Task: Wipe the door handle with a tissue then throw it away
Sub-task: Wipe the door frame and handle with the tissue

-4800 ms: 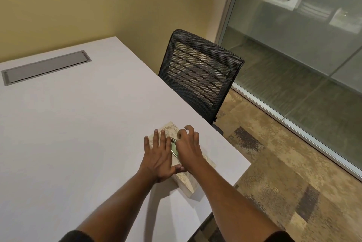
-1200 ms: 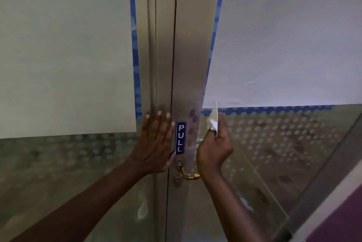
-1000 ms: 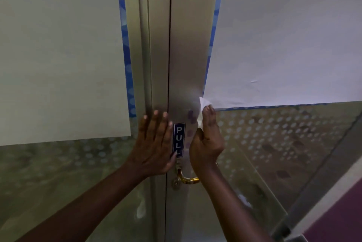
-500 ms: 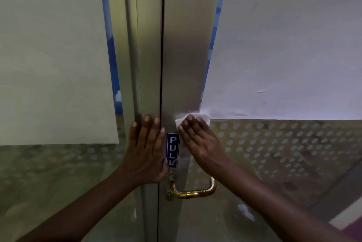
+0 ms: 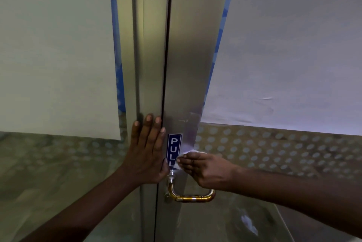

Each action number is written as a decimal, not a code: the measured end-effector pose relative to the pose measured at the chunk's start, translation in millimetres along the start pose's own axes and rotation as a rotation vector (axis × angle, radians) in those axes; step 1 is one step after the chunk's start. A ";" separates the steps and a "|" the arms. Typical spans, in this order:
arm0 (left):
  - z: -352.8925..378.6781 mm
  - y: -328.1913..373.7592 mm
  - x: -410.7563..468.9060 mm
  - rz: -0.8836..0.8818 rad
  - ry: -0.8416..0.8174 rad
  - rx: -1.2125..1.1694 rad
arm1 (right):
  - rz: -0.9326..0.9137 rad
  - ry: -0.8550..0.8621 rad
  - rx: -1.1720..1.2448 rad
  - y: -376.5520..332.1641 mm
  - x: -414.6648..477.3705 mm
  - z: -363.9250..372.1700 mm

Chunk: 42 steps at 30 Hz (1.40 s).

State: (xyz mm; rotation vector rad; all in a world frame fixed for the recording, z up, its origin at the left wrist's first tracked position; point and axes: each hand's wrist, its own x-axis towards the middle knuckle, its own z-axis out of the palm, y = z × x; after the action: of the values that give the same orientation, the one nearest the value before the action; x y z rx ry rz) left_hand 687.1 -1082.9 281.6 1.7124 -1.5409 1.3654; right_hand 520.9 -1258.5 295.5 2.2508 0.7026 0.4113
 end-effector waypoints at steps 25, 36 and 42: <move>1.6 -1.4 -0.1 0.006 0.010 0.024 | -0.117 -0.016 0.001 26.9 0.5 -11.3; 2.4 1.2 2.5 0.018 0.045 0.032 | 0.145 0.299 -0.015 43.2 5.9 -35.6; -0.6 0.0 2.3 0.016 0.024 0.041 | -0.053 -0.007 0.010 -5.8 -0.5 5.9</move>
State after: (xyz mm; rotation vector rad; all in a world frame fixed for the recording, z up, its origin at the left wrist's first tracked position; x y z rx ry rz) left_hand 686.6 -1083.5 283.8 1.7045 -1.5270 1.4297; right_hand 521.2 -1258.6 287.3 2.2370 0.7599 0.3743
